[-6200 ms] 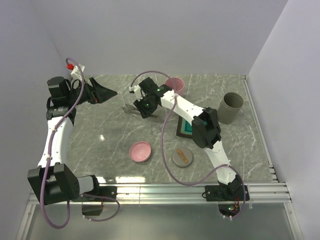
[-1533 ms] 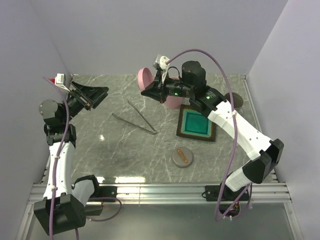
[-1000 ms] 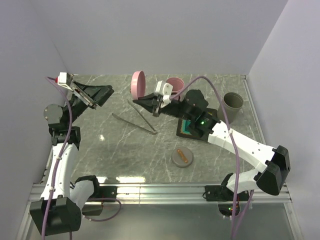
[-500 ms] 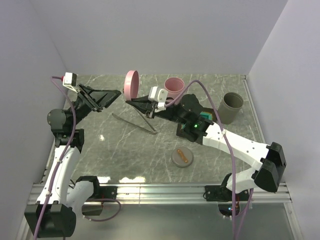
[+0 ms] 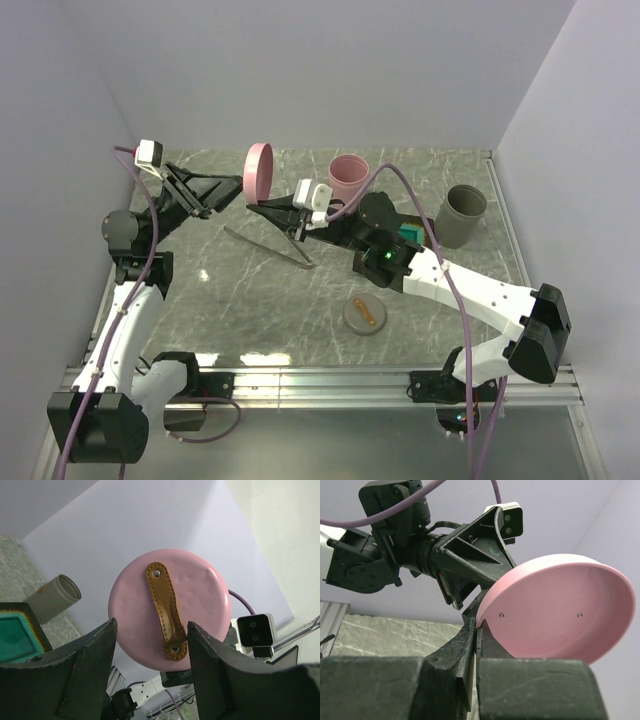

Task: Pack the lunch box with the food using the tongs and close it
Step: Pass the lid of the lunch box from the right arm to the left

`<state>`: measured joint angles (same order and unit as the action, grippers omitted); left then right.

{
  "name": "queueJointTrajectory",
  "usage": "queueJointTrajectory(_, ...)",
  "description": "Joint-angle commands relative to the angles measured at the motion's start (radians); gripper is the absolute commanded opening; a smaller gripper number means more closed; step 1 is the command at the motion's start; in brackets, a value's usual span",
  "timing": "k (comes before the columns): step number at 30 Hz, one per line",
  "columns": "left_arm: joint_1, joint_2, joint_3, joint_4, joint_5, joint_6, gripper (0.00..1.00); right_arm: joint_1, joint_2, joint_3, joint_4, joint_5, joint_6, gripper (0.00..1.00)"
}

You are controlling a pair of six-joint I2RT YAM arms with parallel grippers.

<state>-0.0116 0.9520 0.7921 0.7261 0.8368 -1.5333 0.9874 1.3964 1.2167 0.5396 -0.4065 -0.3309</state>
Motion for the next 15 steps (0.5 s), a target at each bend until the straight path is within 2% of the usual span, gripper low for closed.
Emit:
queueJointTrajectory(1,-0.011,-0.006,0.045,0.09,-0.004,-0.031,0.63,0.01,0.003,0.006,0.08,0.014,-0.02,0.0)
queueJointTrajectory(11,-0.03,-0.015,0.038,0.096,0.001,-0.048,0.56,0.02,0.03,0.018,0.091,-0.002,-0.045,0.0)
queueJointTrajectory(15,-0.034,-0.019,0.026,0.098,0.001,-0.057,0.47,0.025,0.038,0.021,0.099,0.0,-0.048,0.0)
